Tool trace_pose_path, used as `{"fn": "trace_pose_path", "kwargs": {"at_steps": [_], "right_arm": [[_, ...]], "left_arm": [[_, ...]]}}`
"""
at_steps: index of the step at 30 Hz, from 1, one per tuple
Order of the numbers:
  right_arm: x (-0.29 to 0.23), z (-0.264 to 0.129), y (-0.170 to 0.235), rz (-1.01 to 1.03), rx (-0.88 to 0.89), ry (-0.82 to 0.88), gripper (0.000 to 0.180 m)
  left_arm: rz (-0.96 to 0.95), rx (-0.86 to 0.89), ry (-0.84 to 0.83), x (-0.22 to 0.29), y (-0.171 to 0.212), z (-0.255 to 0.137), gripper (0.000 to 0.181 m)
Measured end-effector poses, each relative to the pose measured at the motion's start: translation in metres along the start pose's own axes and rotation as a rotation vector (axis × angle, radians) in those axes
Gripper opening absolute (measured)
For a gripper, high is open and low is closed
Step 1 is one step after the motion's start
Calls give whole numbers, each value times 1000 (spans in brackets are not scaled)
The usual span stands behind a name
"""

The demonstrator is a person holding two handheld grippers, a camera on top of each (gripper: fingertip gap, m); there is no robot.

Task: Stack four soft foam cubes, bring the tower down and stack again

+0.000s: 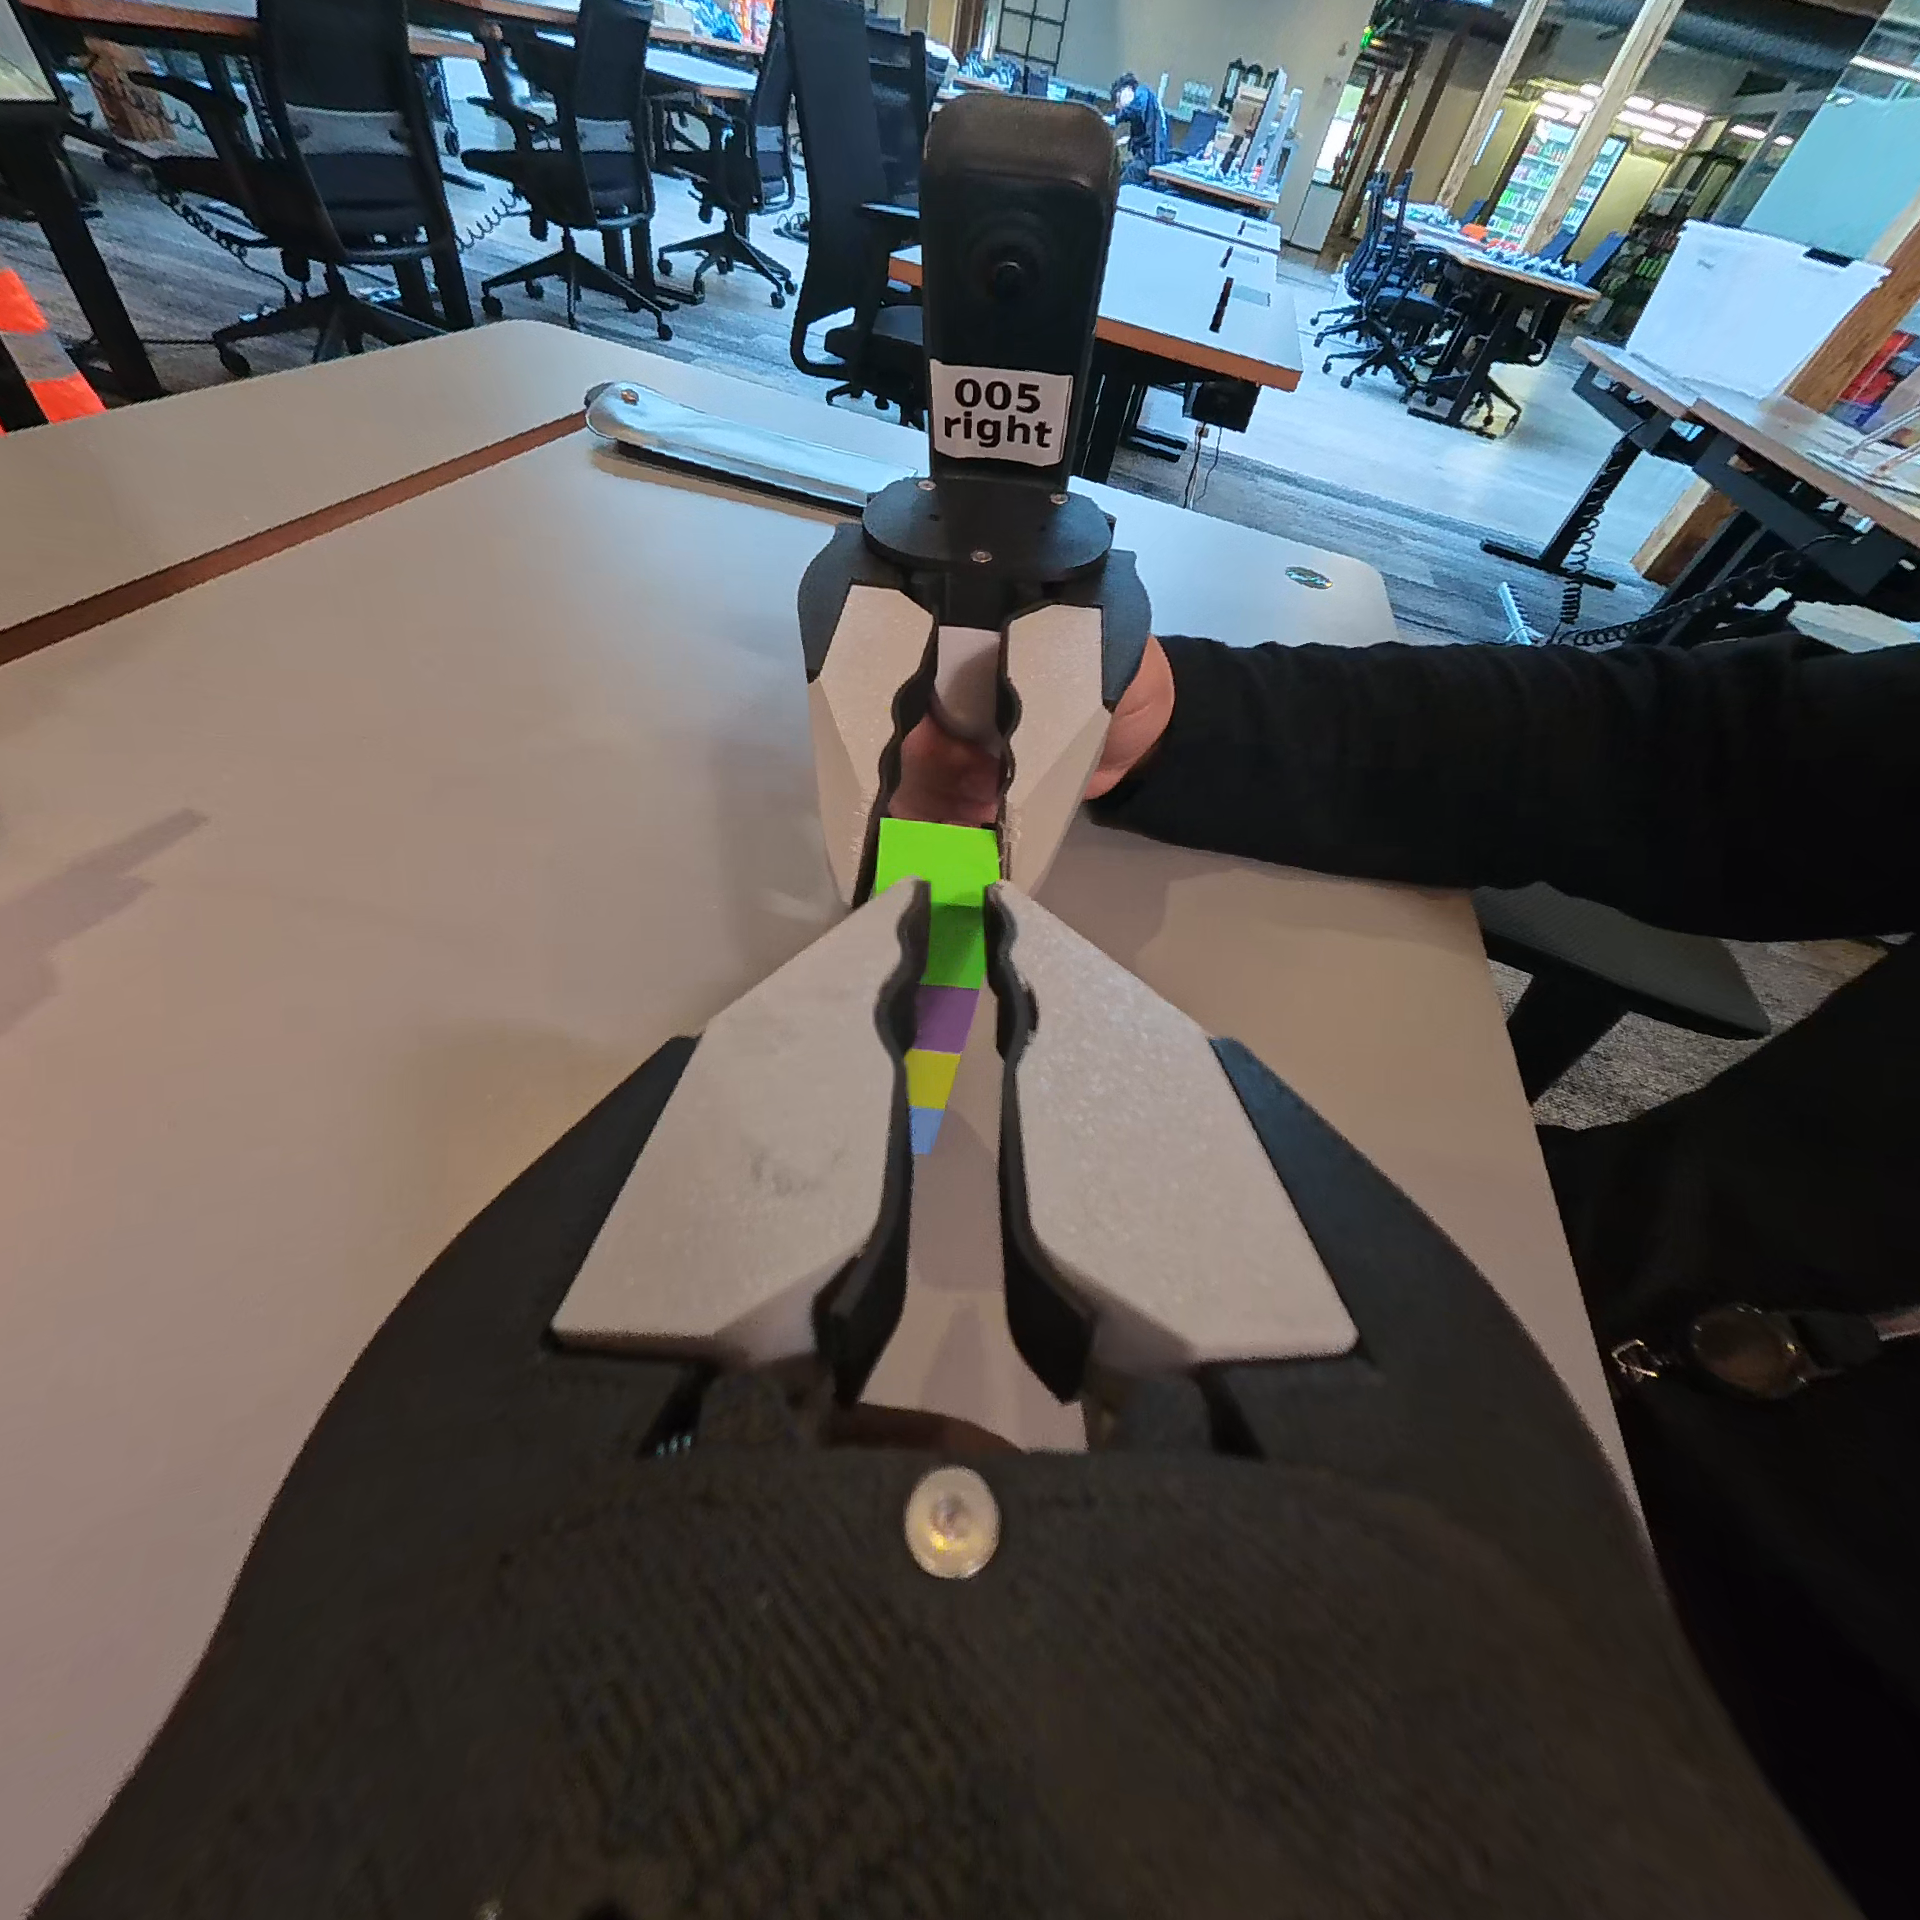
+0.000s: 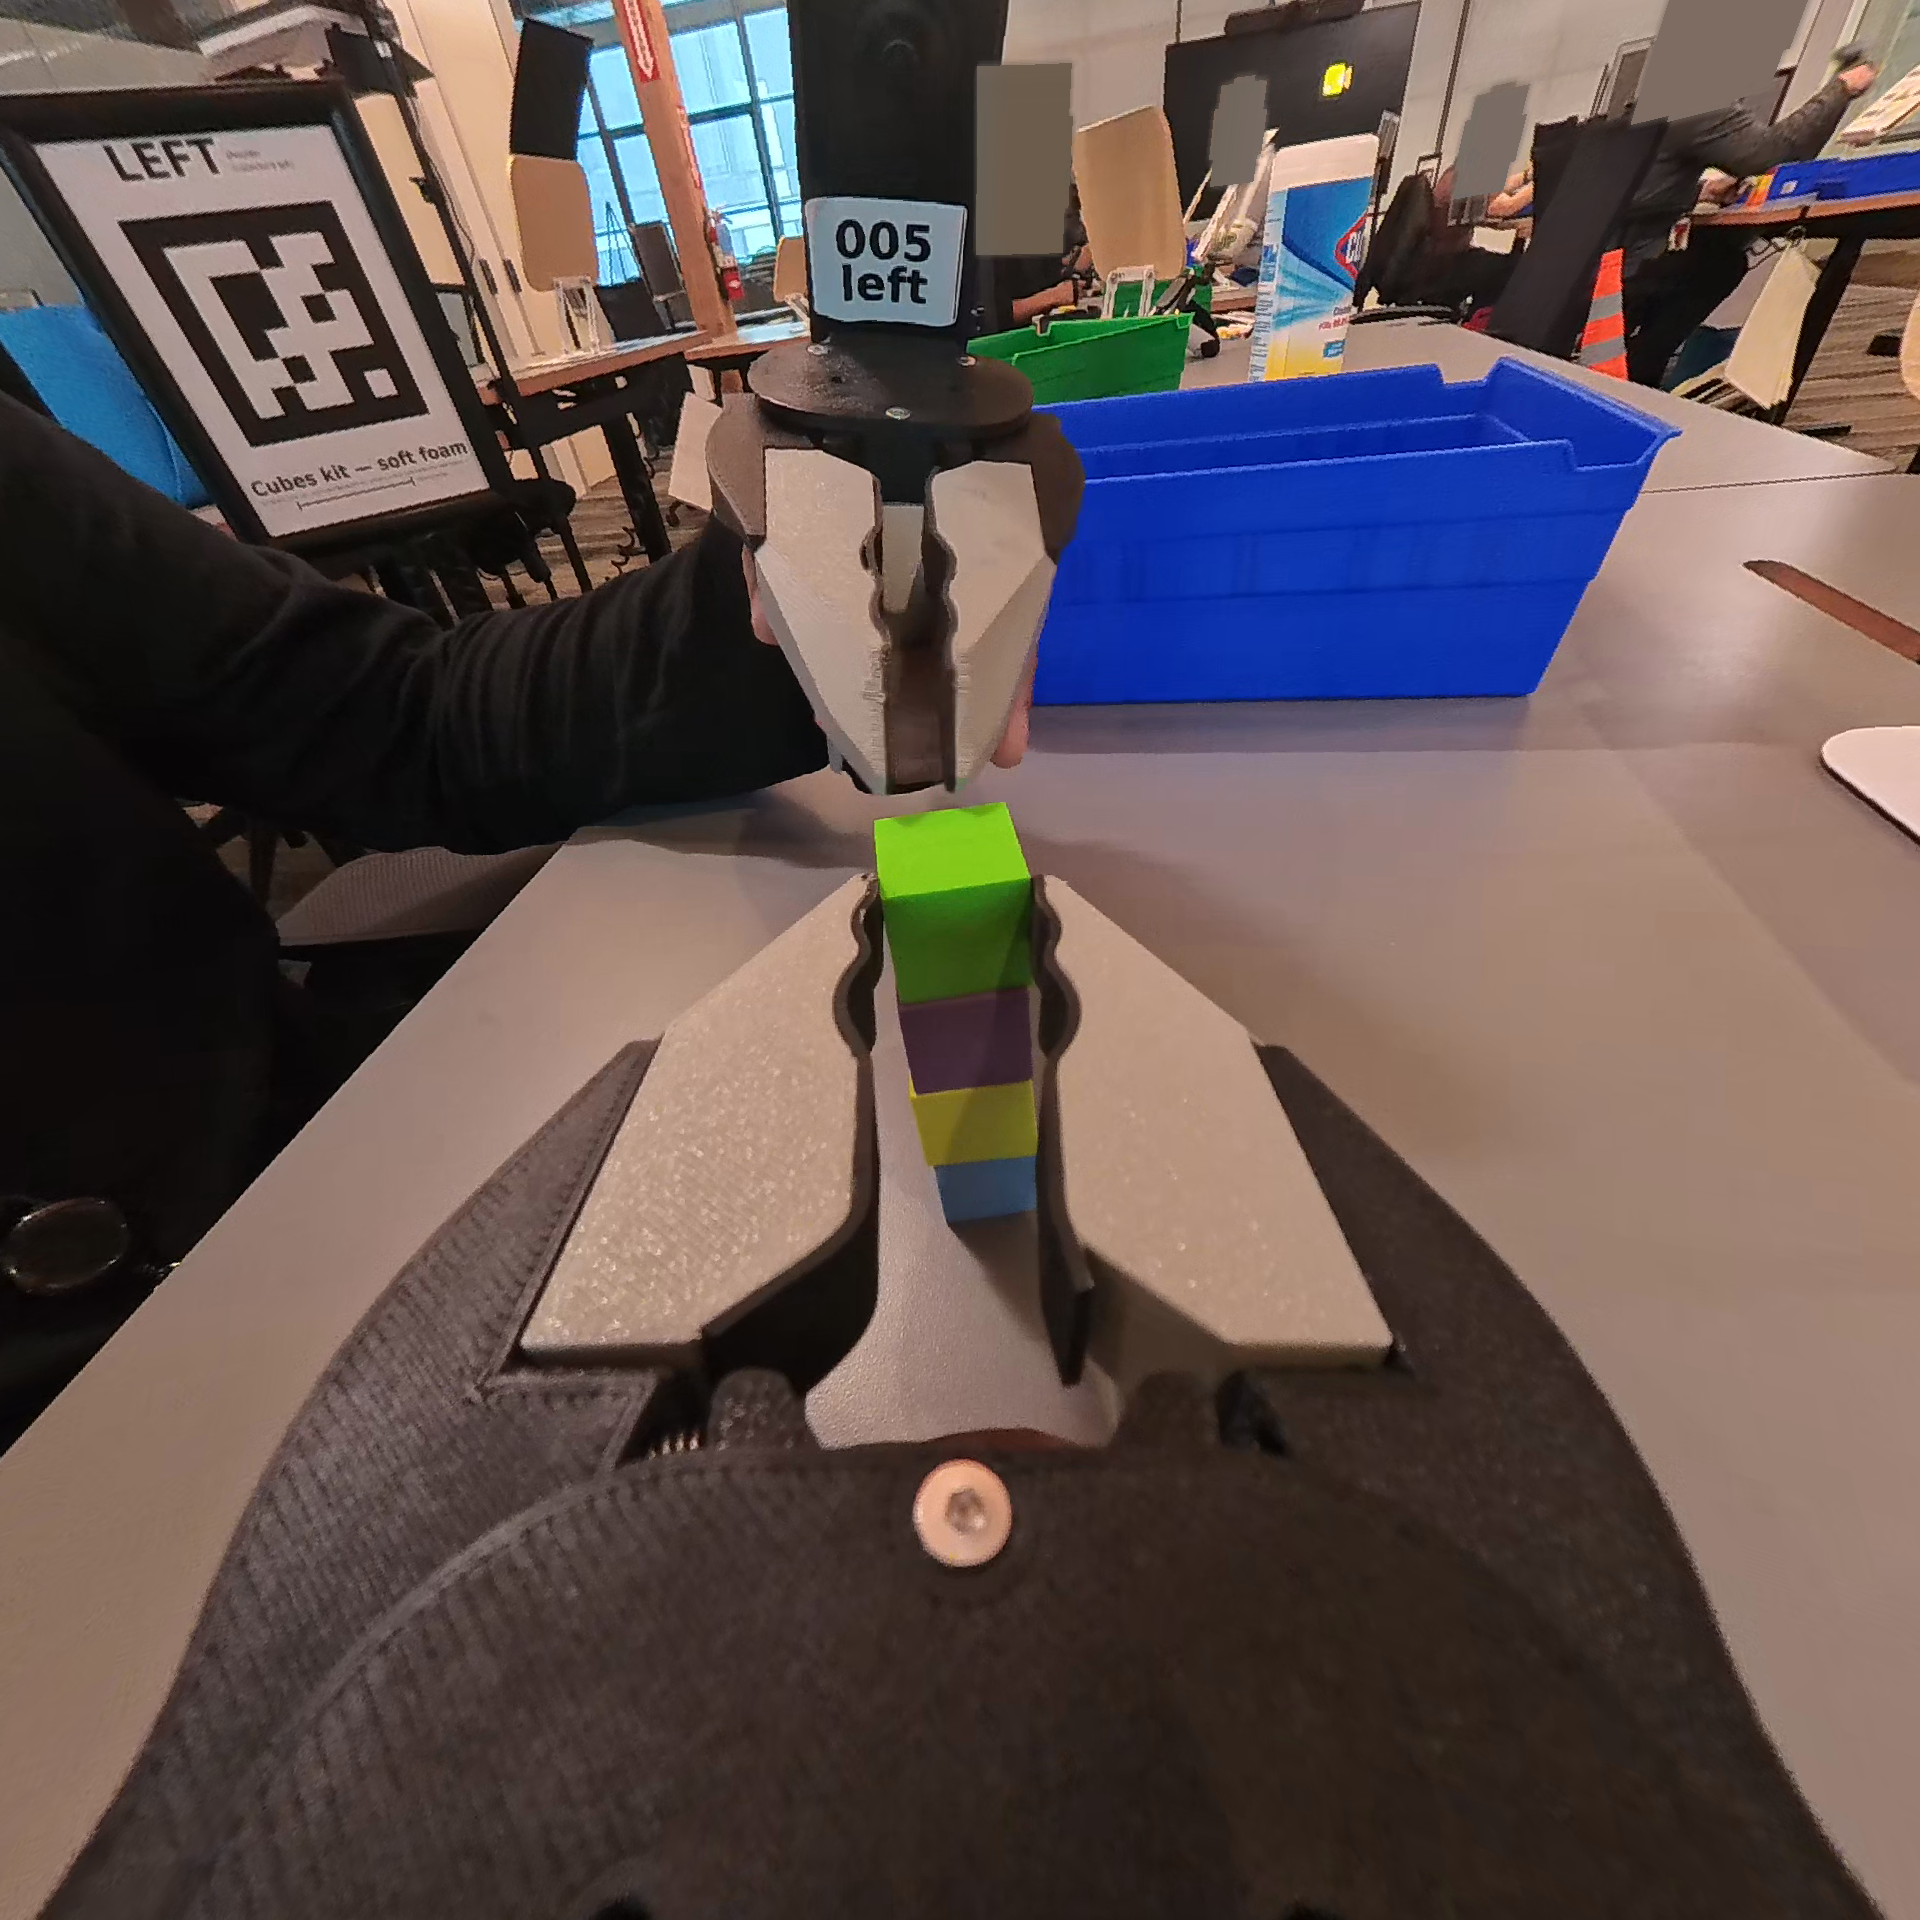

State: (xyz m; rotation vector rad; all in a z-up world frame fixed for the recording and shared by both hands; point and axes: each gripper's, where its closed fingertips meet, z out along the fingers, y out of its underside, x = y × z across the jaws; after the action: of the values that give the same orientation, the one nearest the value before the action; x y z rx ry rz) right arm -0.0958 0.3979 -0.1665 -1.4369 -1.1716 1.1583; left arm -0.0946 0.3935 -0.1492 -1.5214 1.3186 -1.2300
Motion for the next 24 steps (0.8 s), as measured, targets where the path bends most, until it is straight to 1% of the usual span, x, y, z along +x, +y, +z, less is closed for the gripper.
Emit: {"fn": "trace_pose_path", "kwargs": {"at_steps": [2,5,8,12,19,24], "right_arm": [[1,0,0,8,3,2,26],[4,-1,-1,26,12,8,41],[3,-4,-4,29,37,3,43],[5,-7,-8,50,66,4,50],[8,-20,-16,56,106,27,40],[-5,-27,-26,-13,101,25,28]], "left_arm": [[-3,-1,-5,-1,0,0,11],[-5,0,-9,-2,0,0,15],[-6,4,-11,-2,-1,-1,16],[-3,22,-29,-5,-5,-3,17],[-26,136,-137,-25,-25,-16,17],[-80,180,-234,-47,-29,-25,17]]}}
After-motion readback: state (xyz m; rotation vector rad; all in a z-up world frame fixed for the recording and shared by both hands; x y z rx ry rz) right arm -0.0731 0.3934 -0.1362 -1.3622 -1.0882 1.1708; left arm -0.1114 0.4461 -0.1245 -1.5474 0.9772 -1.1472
